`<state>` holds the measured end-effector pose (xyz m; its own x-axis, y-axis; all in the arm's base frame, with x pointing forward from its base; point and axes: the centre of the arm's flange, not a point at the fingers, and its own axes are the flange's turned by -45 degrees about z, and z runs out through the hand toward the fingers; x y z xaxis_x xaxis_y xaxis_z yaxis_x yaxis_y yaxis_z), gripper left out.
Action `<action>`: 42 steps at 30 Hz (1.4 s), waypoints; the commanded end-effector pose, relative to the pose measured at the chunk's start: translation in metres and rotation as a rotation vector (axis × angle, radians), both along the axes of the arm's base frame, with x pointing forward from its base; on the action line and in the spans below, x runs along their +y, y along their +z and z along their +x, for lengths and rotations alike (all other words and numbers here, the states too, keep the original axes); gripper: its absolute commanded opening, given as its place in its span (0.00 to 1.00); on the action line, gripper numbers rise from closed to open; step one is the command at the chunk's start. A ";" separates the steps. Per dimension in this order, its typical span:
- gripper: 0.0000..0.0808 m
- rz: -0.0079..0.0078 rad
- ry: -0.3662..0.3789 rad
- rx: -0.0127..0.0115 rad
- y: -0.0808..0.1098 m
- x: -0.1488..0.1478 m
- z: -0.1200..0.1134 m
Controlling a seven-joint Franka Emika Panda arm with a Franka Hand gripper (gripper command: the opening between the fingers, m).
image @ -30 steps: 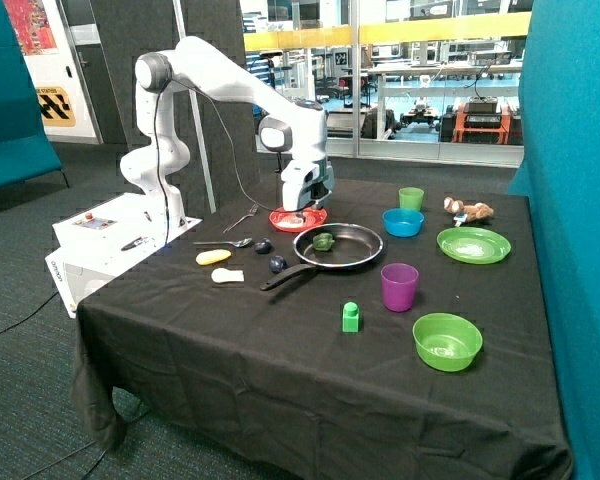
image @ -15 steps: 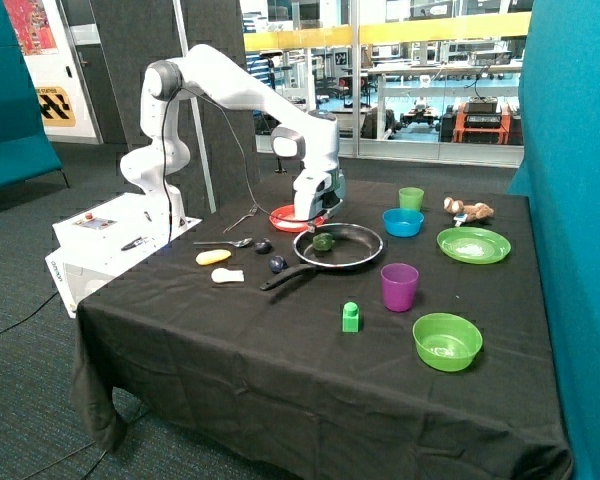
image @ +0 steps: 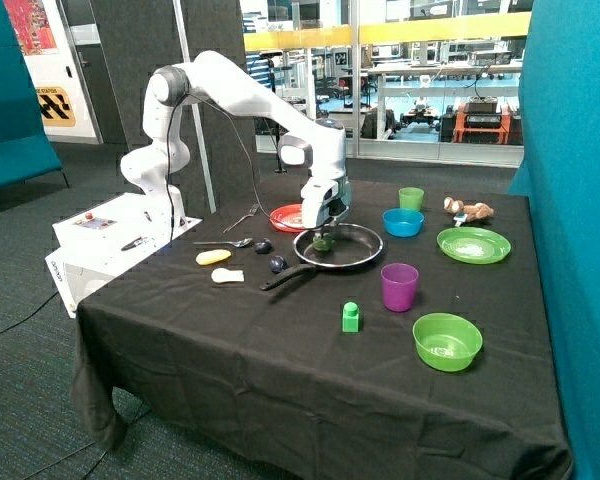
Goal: Cook the capsicum and place it on a plate
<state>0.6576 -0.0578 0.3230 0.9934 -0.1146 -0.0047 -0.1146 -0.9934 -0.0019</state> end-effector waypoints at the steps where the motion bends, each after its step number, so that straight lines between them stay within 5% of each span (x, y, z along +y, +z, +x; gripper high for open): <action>1: 0.66 -0.0024 0.008 -0.0045 -0.009 0.001 0.003; 27: 0.61 -0.0024 0.033 -0.0045 -0.022 -0.011 -0.018; 35: 0.26 -0.0023 0.048 -0.0046 -0.029 -0.010 -0.022; 42: 0.23 -0.0024 0.039 -0.0045 -0.025 -0.015 -0.018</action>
